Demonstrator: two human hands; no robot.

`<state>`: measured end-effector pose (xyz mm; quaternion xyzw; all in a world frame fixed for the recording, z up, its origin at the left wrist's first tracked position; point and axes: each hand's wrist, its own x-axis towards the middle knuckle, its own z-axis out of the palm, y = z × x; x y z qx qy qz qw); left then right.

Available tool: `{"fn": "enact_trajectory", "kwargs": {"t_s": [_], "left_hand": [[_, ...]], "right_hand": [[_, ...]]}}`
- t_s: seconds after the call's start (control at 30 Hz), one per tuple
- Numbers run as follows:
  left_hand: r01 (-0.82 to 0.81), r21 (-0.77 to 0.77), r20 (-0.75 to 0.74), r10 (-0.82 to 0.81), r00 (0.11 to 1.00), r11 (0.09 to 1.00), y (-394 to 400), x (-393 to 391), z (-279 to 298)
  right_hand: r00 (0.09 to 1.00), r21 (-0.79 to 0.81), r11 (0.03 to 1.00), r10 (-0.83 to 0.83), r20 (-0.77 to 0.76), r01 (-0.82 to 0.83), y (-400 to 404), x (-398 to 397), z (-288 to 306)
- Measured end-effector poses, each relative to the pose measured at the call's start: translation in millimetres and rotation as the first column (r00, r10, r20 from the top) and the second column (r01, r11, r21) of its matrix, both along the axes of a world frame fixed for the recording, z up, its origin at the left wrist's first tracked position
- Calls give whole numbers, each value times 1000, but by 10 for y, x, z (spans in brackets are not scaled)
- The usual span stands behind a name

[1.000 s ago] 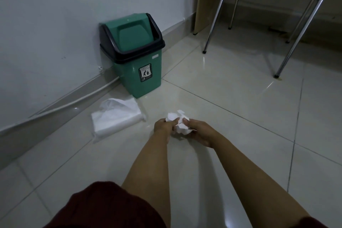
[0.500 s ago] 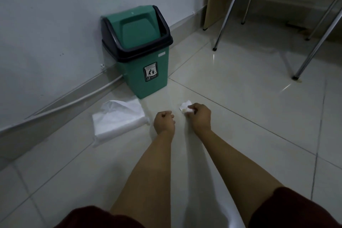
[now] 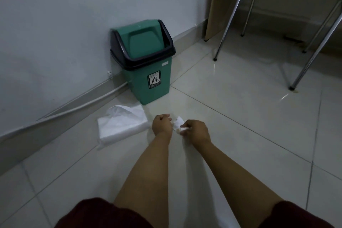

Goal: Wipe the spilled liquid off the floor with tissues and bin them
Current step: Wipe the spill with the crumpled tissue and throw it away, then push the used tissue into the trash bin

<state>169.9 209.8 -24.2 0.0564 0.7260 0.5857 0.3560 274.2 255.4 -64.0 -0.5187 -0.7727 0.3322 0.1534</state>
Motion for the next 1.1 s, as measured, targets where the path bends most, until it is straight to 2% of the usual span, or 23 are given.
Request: {"fn": "enact_trajectory", "kwargs": {"t_s": [0.1,0.13,0.2,0.3,0.4,0.5,0.6,0.7,0.8,0.9,1.0,1.1], "left_hand": [[40,18,-27,-39,999,999,-31,-15,140],[56,18,-45,-55,997,998,-42,-23,187],[99,3,-104,-99,990,995,-74,-74,323],[206,-17,-256,-203,945,979,-63,-196,568],[253,-30,-477,-236,846,967,43,-400,975],[281,-100,-679,-272,682,954,171,-673,1521],[243,-286,-844,-364,395,927,211,-986,2026],[133,-454,-869,-471,156,881,189,-1274,2301],[52,-541,-841,-542,3,840,180,-1497,2382],[53,-569,-822,-567,-57,820,191,-1630,2322],[85,-603,-798,-602,-39,793,241,-1703,2210],[134,-601,-792,-609,27,788,306,-1744,2110]], "right_hand": [[999,-104,993,47,-4,-47,-9,60,112],[998,-182,982,35,-46,-42,16,93,149],[972,-402,916,-99,-214,5,77,121,285],[838,-627,779,-346,-421,6,166,55,596],[714,-665,745,-439,-545,-50,274,-117,1024],[641,-631,771,-443,-626,-84,379,-331,1479],[596,-557,823,-392,-701,-113,468,-572,1919],[606,-474,880,-361,-709,-30,524,-794,2217],[619,-350,934,-318,-718,73,545,-1006,2359],[653,-175,970,-242,-718,166,548,-1173,2380],[709,-2,981,-141,-690,193,551,-1338,2361],[783,136,975,-53,-620,173,567,-1506,2281]]}}
